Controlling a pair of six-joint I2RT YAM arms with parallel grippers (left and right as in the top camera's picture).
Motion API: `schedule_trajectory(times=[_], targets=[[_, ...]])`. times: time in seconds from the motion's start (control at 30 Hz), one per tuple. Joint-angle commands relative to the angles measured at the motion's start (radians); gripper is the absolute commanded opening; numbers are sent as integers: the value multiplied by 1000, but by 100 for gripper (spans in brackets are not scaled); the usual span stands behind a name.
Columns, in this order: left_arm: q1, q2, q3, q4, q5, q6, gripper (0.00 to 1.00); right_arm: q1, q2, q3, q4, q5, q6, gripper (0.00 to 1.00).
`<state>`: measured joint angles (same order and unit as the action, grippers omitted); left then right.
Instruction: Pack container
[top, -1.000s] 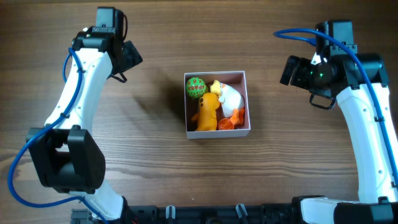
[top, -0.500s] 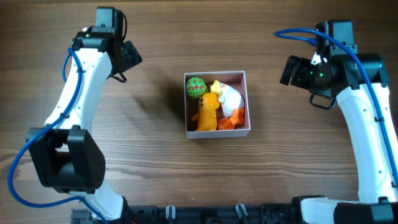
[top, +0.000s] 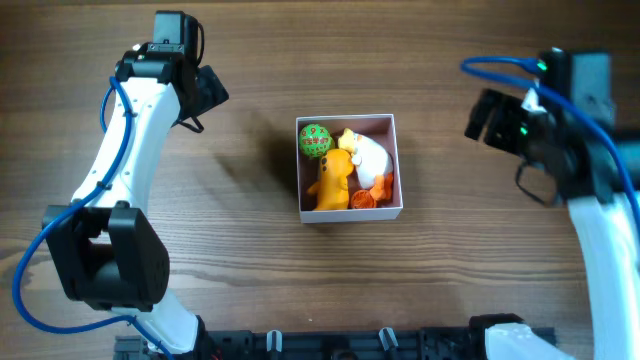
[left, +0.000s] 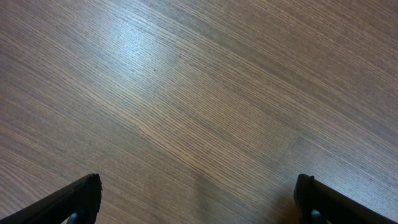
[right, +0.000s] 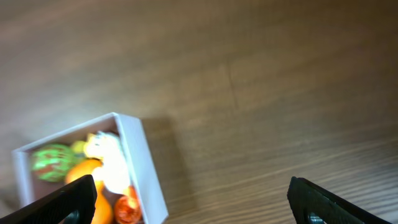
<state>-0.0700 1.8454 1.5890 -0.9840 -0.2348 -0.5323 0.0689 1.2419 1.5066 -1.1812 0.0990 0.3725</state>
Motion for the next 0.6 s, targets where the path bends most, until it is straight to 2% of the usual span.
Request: schedule_trajectory(times=[0.0,0.23,0.33,0.57], targets=[[5,-28,6,0,2,2,100,24,-179,3,3,18,-6,100],[5,-28,6,0,2,2,100,30,-611,3,-32,-30,-2,100],[5,-28,6,0,2,2,100,30,-744,3,-34,-56,-1,100],[5,-28,6,0,2,2,100,28,-885,-50,-85,-100,-3,100]])
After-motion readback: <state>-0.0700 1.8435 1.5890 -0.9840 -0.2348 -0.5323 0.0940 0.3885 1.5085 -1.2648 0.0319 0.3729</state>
